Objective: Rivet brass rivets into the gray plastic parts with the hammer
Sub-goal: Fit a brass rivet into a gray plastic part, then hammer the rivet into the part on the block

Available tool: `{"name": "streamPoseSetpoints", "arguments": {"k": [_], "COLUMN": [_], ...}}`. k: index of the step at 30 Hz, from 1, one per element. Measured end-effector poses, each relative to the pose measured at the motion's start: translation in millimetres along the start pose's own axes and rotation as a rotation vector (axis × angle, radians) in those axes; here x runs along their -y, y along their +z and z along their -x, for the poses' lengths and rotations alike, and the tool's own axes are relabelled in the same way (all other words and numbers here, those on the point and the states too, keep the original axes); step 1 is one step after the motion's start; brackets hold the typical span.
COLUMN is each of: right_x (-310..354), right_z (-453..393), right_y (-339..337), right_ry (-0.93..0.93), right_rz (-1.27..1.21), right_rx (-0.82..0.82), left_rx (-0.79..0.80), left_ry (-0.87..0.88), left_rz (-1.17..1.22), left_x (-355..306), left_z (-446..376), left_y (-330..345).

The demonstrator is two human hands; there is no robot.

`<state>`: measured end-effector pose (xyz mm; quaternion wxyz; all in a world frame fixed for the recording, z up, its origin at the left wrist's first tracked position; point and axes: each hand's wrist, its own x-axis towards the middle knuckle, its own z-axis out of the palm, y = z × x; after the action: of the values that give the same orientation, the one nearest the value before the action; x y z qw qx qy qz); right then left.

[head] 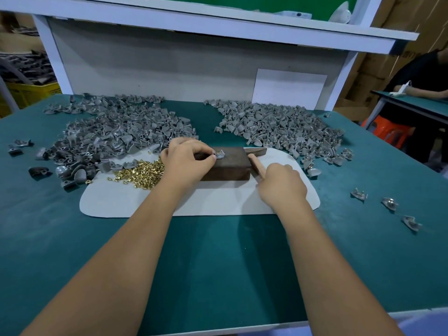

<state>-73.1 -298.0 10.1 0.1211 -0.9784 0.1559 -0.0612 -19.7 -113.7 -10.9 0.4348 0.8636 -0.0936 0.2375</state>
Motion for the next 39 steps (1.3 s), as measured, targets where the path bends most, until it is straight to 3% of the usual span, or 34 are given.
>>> {"name": "streamPoseSetpoints", "arguments": {"k": [6, 15, 20, 24, 29, 33, 37, 39], "right_x": [5, -7, -1, 3, 3, 6, 8, 10], "right_z": [-4, 18, 24, 27, 29, 31, 34, 32], "right_y": [-14, -40, -47, -43, -39, -40, -39, -42], "right_ry": [0.046, -0.085, -0.178, -0.221, -0.291, -0.270, -0.319, -0.301], "right_rz": [-0.048, -0.282, -0.126, -0.057, 0.018, -0.030, 0.045, 0.034], "right_rx": [-0.027, -0.410, -0.335, -0.433, -0.389, -0.514, -0.367, -0.370], "left_rx": [0.037, 0.072, 0.079, 0.072, 0.070, 0.071, 0.082, 0.078], "left_ry": [-0.072, -0.160, -0.161, -0.157, -0.167, -0.186, -0.173, -0.176], "left_rz": [0.090, 0.214, 0.148, 0.150, 0.180, 0.207, 0.236, 0.243], "left_x": [-4, -8, -9, -8, -4, 0, 2, 2], "left_z": [-1, -2, -2, -1, -3, -4, -5, -4], "left_y": [-2, -4, -3, 0, 1, 4, 3, 3]}}
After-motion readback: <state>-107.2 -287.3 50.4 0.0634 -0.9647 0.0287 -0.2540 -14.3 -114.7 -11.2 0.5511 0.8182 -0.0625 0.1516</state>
